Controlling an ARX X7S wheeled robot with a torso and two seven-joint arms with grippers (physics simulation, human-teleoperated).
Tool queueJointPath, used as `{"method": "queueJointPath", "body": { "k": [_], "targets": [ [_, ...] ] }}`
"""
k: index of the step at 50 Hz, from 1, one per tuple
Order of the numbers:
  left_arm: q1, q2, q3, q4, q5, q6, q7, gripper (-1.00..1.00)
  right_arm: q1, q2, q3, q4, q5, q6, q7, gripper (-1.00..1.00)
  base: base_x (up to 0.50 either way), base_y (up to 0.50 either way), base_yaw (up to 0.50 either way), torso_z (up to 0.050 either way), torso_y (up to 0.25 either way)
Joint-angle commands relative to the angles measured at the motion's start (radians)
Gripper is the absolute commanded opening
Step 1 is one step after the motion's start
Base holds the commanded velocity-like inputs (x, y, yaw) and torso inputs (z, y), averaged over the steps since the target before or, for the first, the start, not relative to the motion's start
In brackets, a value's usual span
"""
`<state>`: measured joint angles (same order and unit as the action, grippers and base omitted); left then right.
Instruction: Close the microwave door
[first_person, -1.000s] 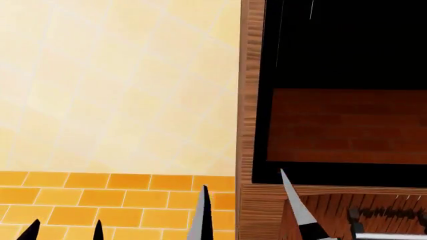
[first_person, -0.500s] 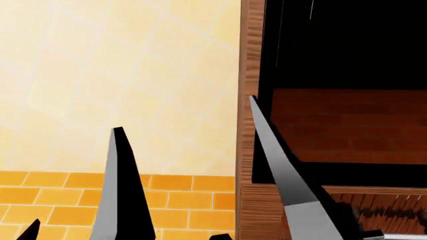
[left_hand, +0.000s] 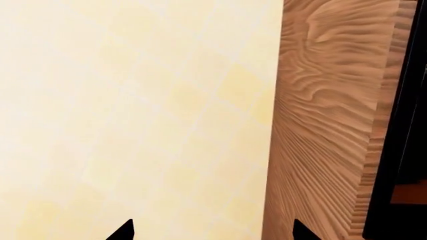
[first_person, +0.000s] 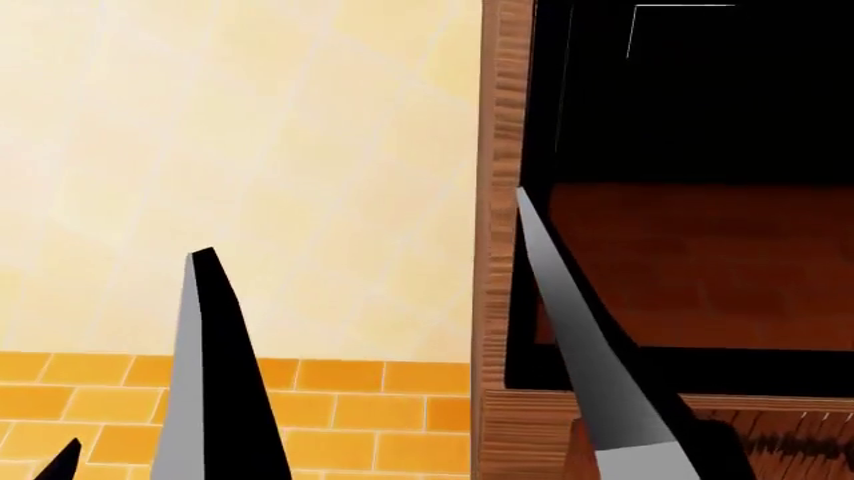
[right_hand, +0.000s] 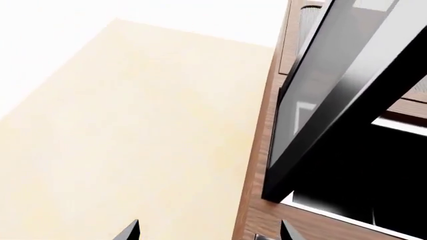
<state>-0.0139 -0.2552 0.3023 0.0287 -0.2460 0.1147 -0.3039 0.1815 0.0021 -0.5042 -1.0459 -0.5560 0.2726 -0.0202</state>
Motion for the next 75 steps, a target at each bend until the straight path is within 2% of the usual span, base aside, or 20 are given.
{"method": "queueJointPath", "body": {
  "k": [1, 34, 51, 57, 68, 75],
  "targets": [
    [-0.004, -0.003, 0.005, -0.003, -0.002, 0.003, -0.003, 1.00, -0.012, -0.002, -0.001, -0.001, -0.014, -0.040, 0.002, 1.00, 0.50, 0.00, 0.00, 0.000, 0.000],
    [0.000, -0.014, 0.016, 0.010, -0.008, 0.002, -0.016, 1.00, -0.025, -0.002, 0.015, -0.001, 0.038, -0.050, 0.007, 1.00, 0.50, 0.00, 0.00, 0.000, 0.000],
    [-0.005, -0.018, 0.021, 0.005, -0.011, 0.005, -0.019, 1.00, -0.008, -0.002, 0.041, -0.001, 0.052, -0.085, 0.031, 1.00, 0.04, 0.00, 0.00, 0.000, 0.001],
    [-0.007, -0.019, 0.023, 0.001, -0.012, 0.008, -0.020, 1.00, 0.091, -0.002, 0.023, -0.001, 0.029, -0.004, 0.016, 1.00, 0.00, 0.00, 0.00, 0.000, 0.000],
    [-0.004, -0.021, 0.027, 0.008, -0.014, 0.007, -0.025, 1.00, 0.396, -0.002, -0.124, -0.001, -0.029, 0.298, -0.010, 1.00, 0.00, 0.00, 0.00, 0.000, 0.000],
    [-0.002, -0.024, 0.029, 0.015, -0.016, 0.003, -0.029, 1.00, 0.544, -0.002, -0.128, -0.001, 0.000, 0.436, -0.015, 1.00, 0.00, 0.00, 0.00, 0.000, 0.000]
  ]
}}
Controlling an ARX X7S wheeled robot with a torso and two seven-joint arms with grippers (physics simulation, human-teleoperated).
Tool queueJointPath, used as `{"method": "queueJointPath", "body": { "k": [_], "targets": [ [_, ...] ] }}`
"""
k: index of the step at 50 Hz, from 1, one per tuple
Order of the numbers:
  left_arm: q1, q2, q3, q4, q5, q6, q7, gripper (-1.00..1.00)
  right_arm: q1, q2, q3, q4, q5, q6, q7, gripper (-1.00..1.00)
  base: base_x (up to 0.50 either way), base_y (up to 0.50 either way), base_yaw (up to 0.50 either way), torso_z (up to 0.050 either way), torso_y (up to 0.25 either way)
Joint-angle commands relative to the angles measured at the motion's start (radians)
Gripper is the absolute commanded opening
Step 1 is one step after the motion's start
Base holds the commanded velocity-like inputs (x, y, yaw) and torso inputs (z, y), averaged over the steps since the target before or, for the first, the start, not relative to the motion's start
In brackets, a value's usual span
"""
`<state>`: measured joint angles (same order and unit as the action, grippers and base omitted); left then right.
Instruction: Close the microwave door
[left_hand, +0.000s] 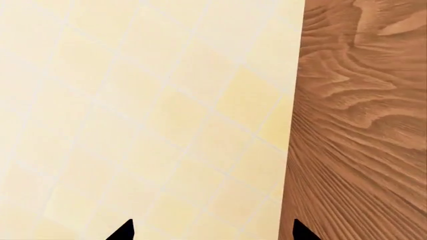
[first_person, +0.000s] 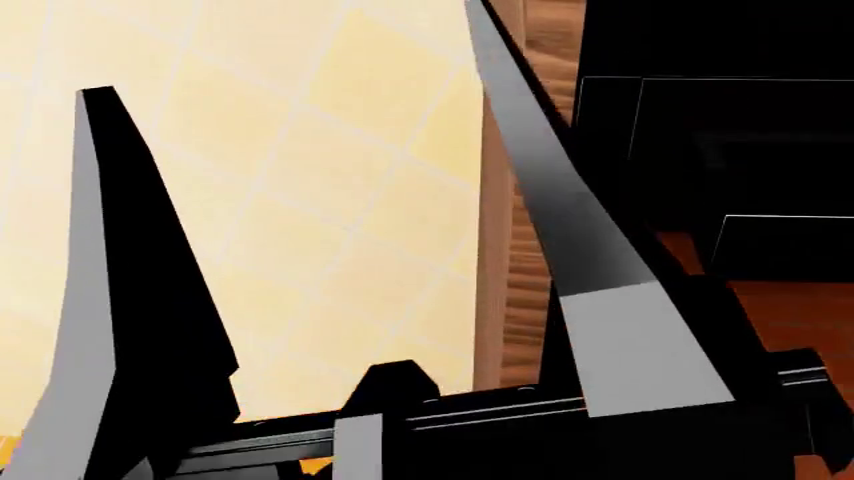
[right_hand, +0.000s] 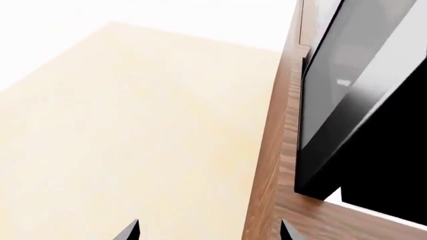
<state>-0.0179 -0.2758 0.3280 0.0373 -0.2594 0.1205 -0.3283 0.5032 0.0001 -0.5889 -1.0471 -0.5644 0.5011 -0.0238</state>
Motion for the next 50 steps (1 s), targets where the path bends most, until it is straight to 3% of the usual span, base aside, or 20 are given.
{"method": "queueJointPath", "body": {
  "k": [1, 18, 50],
  "targets": [
    [0.001, -0.003, 0.004, 0.006, -0.003, -0.003, -0.005, 1.00, 0.245, 0.000, -0.037, 0.000, 0.018, 0.228, -0.012, 1.00, 0.00, 0.00, 0.00, 0.000, 0.000],
    [-0.001, -0.007, 0.008, 0.003, -0.005, 0.001, -0.009, 1.00, 0.444, 0.000, -0.030, 0.000, 0.023, 0.414, -0.040, 1.00, 0.00, 0.00, 0.00, 0.000, 0.000],
    [-0.009, -0.013, 0.017, -0.001, -0.014, 0.001, -0.014, 1.00, 1.034, 0.000, -0.031, 0.000, 0.132, 0.891, -0.049, 1.00, 0.00, 0.00, 0.00, 0.000, 0.000]
  ]
}}
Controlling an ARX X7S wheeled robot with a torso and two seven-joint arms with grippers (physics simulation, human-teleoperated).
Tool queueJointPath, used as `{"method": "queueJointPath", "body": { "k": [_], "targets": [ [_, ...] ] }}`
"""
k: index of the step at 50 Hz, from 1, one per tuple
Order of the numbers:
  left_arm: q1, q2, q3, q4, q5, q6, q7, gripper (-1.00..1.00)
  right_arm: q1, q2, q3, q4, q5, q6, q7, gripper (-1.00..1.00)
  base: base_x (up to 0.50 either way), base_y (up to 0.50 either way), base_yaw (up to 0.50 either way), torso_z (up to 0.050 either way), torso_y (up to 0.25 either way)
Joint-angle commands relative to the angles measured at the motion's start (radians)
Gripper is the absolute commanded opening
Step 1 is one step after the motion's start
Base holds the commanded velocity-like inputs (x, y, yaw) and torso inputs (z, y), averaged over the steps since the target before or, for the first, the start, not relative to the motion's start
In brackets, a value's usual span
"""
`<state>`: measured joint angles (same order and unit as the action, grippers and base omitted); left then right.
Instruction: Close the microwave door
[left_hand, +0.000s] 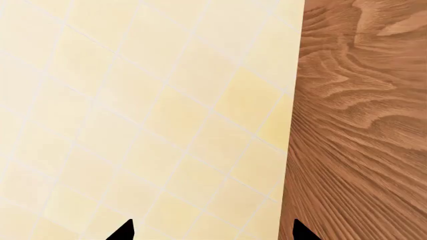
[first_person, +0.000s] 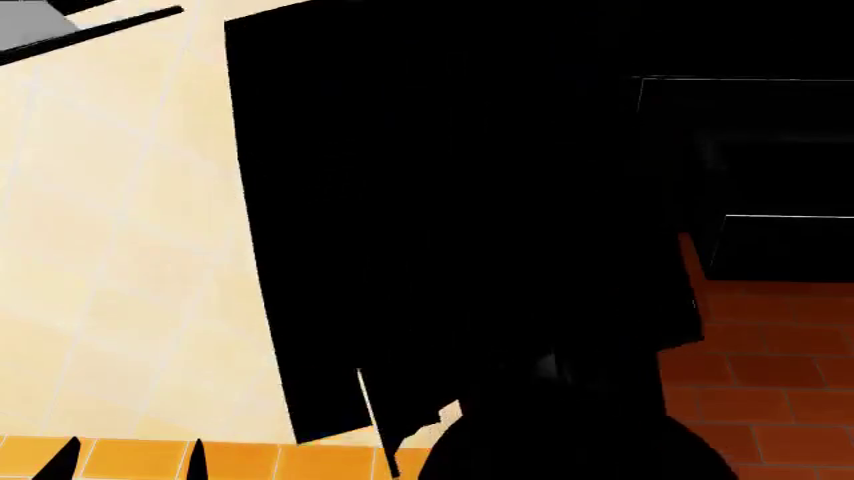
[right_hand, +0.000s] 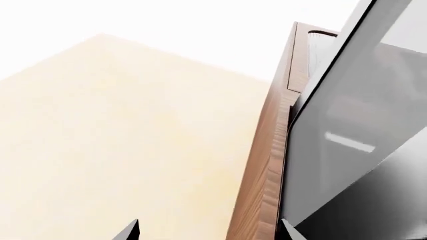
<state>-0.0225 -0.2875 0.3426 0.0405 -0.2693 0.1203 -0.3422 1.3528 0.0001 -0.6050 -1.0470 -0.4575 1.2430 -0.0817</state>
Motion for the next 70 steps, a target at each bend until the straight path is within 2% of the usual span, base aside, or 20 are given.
{"method": "queueJointPath", "body": {
  "k": [1, 3, 10, 14, 17, 32, 40, 46, 58, 70],
  "targets": [
    [-0.005, -0.002, 0.002, -0.005, -0.005, 0.002, 0.000, 1.00, 0.218, 0.000, -0.027, 0.000, 0.006, 0.174, 0.001, 1.00, 0.00, 0.00, 0.00, 0.000, 0.000],
    [-0.005, -0.002, 0.003, -0.005, -0.005, 0.002, 0.000, 1.00, 0.257, 0.000, -0.028, 0.000, 0.012, 0.207, -0.001, 1.00, 0.00, 0.00, 0.00, 0.000, 0.000],
    [-0.004, -0.004, 0.006, -0.003, -0.004, 0.003, -0.003, 1.00, 0.382, 0.000, -0.081, 0.000, -0.146, 0.321, -0.133, 1.00, 0.00, 0.00, 0.00, 0.000, 0.000],
    [-0.003, -0.004, 0.007, -0.003, -0.005, 0.004, -0.004, 1.00, 0.379, 0.000, -0.189, 0.000, -0.401, 0.328, -0.283, 1.00, 0.00, 0.00, 0.00, 0.000, 0.000],
    [-0.002, -0.005, 0.008, -0.001, -0.005, 0.004, -0.005, 1.00, 0.367, 0.000, -0.250, 0.001, -0.522, 0.328, -0.350, 1.00, 0.00, 0.00, 0.00, 0.000, 0.000],
    [-0.002, -0.009, 0.012, 0.004, -0.007, 0.002, -0.011, 1.00, 0.470, 0.000, -0.206, 0.089, -0.554, 0.328, -0.422, 1.00, 0.00, 0.00, 0.00, 0.000, 0.000],
    [-0.003, -0.009, 0.013, -0.003, -0.009, 0.008, -0.012, 1.00, 0.517, 0.000, -0.211, 0.159, -0.681, 0.327, -0.533, 1.00, 0.00, 0.00, 0.00, 0.000, 0.000],
    [-0.003, -0.010, 0.015, -0.004, -0.009, 0.009, -0.014, 1.00, 0.545, 0.001, -0.238, 0.235, -0.883, 0.326, -0.702, 1.00, 0.00, 0.00, 0.00, 0.000, 0.000],
    [-0.003, -0.012, 0.017, 0.001, -0.012, 0.008, -0.018, 1.00, 0.559, 0.011, -0.208, 0.284, -0.880, 0.304, -0.742, 1.00, 0.00, 0.00, 0.00, 0.000, 0.000],
    [-0.007, -0.014, 0.020, -0.008, -0.014, 0.013, -0.018, 1.00, 0.526, 0.038, -0.078, 0.323, -0.722, 0.228, -0.620, 1.00, 0.00, 0.00, 0.00, 0.000, 0.000]
  ]
}}
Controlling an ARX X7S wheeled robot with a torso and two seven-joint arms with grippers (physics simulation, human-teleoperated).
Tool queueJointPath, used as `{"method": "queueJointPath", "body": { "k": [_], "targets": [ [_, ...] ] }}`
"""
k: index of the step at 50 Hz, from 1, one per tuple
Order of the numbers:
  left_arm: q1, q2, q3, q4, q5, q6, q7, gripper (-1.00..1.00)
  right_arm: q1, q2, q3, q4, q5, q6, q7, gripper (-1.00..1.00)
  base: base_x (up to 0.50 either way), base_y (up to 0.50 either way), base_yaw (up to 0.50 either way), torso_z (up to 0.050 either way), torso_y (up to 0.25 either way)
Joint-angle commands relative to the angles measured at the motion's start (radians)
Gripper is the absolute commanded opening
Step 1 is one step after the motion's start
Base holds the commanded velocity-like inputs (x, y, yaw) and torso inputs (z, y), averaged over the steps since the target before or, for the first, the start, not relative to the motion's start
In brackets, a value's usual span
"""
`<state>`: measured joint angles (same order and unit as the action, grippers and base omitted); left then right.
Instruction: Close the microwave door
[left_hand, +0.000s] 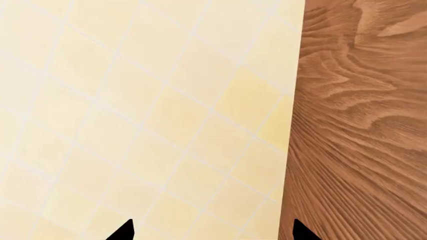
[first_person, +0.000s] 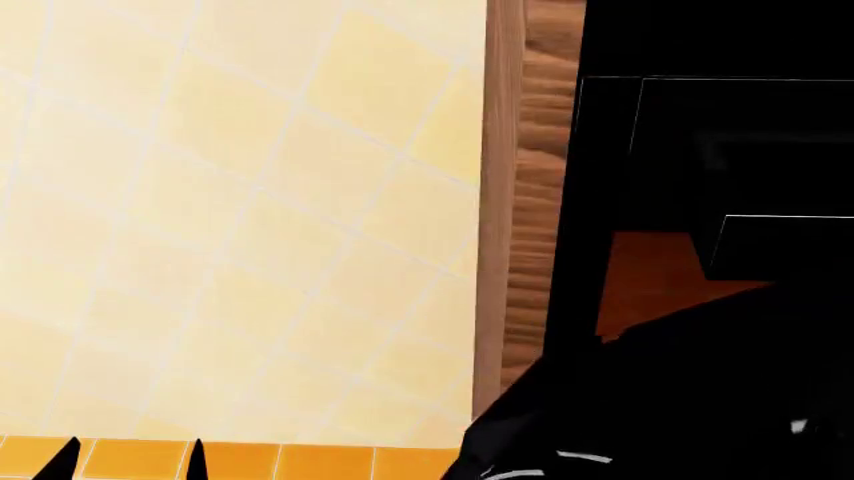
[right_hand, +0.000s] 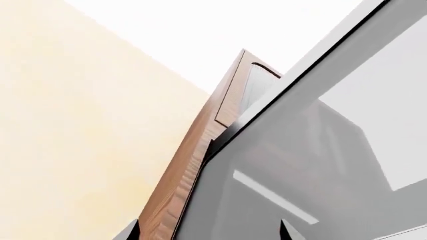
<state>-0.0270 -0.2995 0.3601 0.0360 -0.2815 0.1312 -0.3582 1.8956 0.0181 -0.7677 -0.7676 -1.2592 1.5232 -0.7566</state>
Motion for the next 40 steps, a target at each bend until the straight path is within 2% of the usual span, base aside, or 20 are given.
{"method": "queueJointPath", "body": {
  "k": [1, 2, 3, 13, 24, 40],
  "targets": [
    [-0.003, -0.002, 0.002, -0.004, -0.002, 0.003, -0.002, 1.00, -0.018, 0.020, 0.101, 0.049, 0.095, -0.058, 0.065, 1.00, 0.00, 0.00, 0.00, 0.000, 0.000],
    [-0.003, -0.001, 0.003, -0.009, 0.000, 0.008, 0.000, 1.00, -0.043, 0.044, 0.190, 0.099, 0.168, -0.113, 0.125, 1.00, 0.00, 0.00, 0.00, 0.000, 0.000],
    [-0.003, -0.002, 0.004, -0.008, 0.000, 0.007, -0.001, 1.00, -0.046, 0.046, 0.202, 0.106, 0.182, -0.127, 0.137, 1.00, 0.00, 0.00, 0.00, 0.000, 0.000],
    [0.000, -0.006, 0.007, 0.006, -0.001, 0.000, -0.007, 1.00, -0.078, 0.065, 0.261, 0.162, 0.243, -0.177, 0.197, 1.00, 0.00, 0.00, 0.00, 0.000, 0.000],
    [-0.003, -0.007, 0.009, -0.004, -0.002, 0.009, -0.005, 1.00, -0.093, 0.039, 0.294, 0.161, 0.288, -0.184, 0.221, 1.00, 0.00, 0.00, 0.00, 0.000, 0.000],
    [-0.005, -0.008, 0.015, -0.002, 0.000, 0.008, -0.009, 1.00, -0.142, 0.026, 0.460, 0.249, 0.451, -0.288, 0.339, 1.00, 0.00, 0.00, 0.00, 0.000, 0.000]
  ]
}}
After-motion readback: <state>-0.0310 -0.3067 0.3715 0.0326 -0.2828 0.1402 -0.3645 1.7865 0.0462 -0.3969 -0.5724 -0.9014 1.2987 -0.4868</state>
